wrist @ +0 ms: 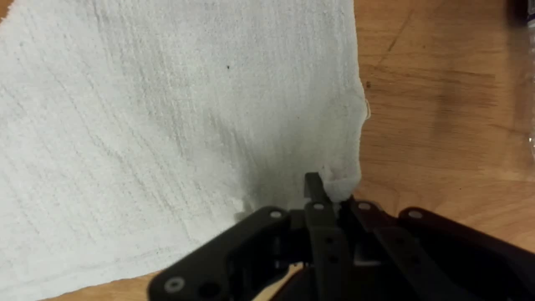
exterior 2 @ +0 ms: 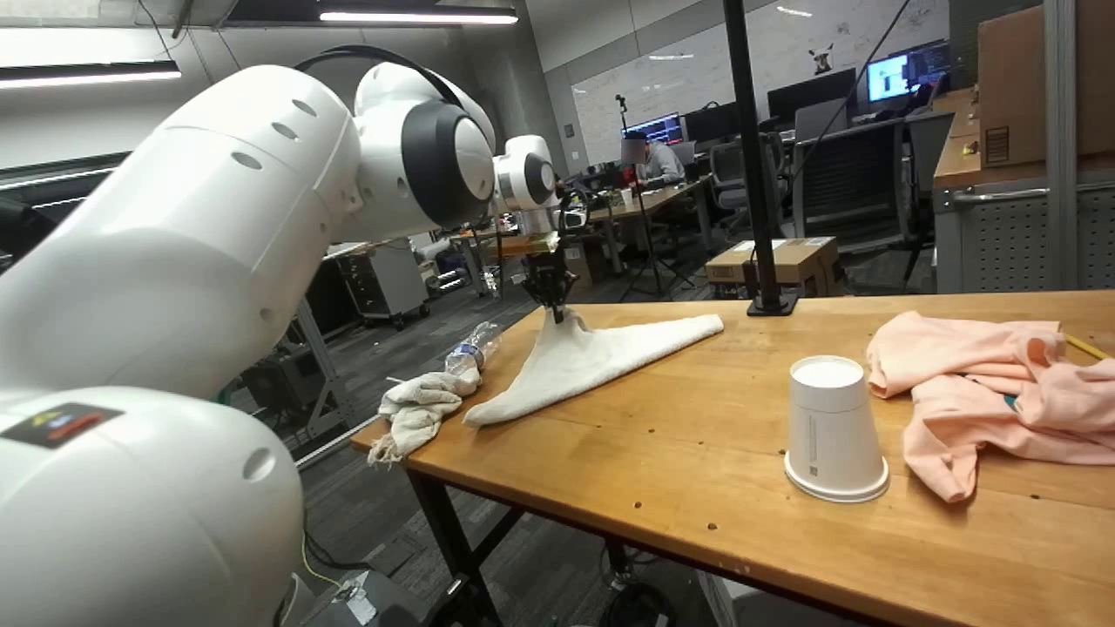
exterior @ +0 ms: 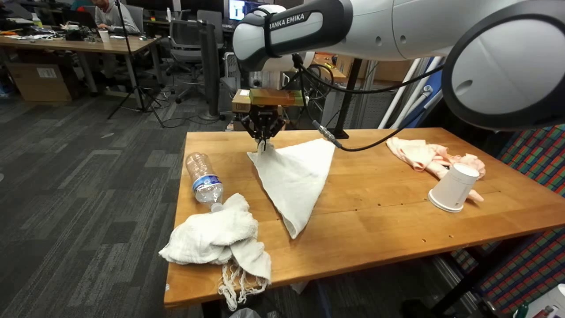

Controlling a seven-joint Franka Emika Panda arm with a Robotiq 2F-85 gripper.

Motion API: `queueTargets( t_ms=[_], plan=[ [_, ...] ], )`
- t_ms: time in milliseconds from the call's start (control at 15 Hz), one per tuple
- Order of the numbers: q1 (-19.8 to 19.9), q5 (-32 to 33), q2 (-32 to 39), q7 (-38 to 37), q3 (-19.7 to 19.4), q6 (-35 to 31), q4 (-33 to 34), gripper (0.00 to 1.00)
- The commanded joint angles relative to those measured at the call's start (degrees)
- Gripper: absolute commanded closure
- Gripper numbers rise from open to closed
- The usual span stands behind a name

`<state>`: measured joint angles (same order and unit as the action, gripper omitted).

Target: Fold the towel

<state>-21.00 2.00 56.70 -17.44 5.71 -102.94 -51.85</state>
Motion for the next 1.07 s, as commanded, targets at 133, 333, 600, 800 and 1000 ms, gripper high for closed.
queueTargets(
  t_ms=[133, 333, 600, 800, 1000],
  plan=[
    [1.5, -4.6, 6.8, 3.3, 1.9, 5.3, 9.8, 0.94],
    [1.6, -6.4, 9.1, 3.8, 2.6, 7.0, 12.3, 0.94],
    [1.6, -7.5, 11.1, 3.9, 2.8, 9.3, 15.4, 0.68],
    [1.6, -6.9, 11.6, 3.9, 2.2, 11.0, 18.1, 0.54],
    [2.5, -6.0, 9.1, 4.0, 2.2, 9.8, 16.9, 0.31]
  ],
)
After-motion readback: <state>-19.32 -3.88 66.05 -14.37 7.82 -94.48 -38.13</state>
